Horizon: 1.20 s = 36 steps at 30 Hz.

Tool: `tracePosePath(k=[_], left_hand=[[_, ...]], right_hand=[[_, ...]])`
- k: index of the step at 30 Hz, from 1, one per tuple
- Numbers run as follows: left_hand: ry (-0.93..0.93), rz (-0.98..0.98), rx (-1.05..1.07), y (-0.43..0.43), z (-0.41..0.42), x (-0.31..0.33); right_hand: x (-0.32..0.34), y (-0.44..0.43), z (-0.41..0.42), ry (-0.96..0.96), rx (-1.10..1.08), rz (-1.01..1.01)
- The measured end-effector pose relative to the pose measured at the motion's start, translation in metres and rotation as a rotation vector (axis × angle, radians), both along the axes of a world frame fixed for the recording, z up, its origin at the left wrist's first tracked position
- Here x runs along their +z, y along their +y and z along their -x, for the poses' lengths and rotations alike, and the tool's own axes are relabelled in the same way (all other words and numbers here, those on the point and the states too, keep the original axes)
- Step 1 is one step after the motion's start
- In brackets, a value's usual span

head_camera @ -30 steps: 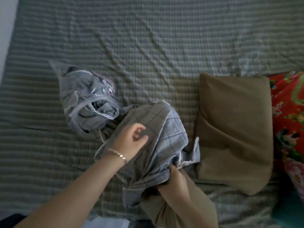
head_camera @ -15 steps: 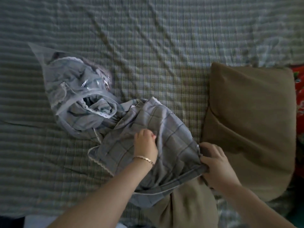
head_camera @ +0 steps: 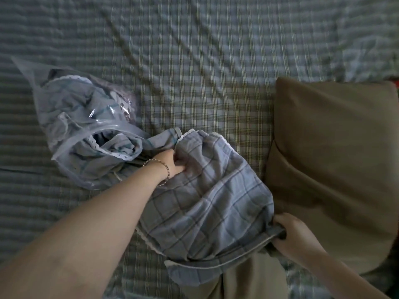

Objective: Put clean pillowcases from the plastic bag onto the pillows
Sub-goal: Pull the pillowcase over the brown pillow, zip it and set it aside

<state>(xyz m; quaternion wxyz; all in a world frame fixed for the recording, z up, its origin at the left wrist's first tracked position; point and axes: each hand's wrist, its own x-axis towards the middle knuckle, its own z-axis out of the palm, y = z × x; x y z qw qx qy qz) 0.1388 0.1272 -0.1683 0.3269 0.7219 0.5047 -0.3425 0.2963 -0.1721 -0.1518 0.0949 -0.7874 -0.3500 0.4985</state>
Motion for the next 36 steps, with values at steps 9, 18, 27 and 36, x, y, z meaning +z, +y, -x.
tracePosePath(k=[9, 18, 27, 36], left_hand=[[-0.293, -0.359, -0.14, 0.006, 0.002, 0.043], [-0.468, -0.588, 0.167, 0.062, 0.03, 0.039], [-0.296, -0.436, 0.926, -0.045, 0.107, 0.043], [-0.307, 0.002, 1.366, -0.031, 0.127, 0.0]], right_hand=[[0.0, 0.034, 0.01, -0.267, 0.059, -0.292], [0.002, -0.024, 0.034, -0.193, 0.032, 0.21], [0.022, 0.036, 0.188, -0.41, 0.206, 0.08], [-0.016, 0.084, 0.184, -0.238, 0.133, 0.274]])
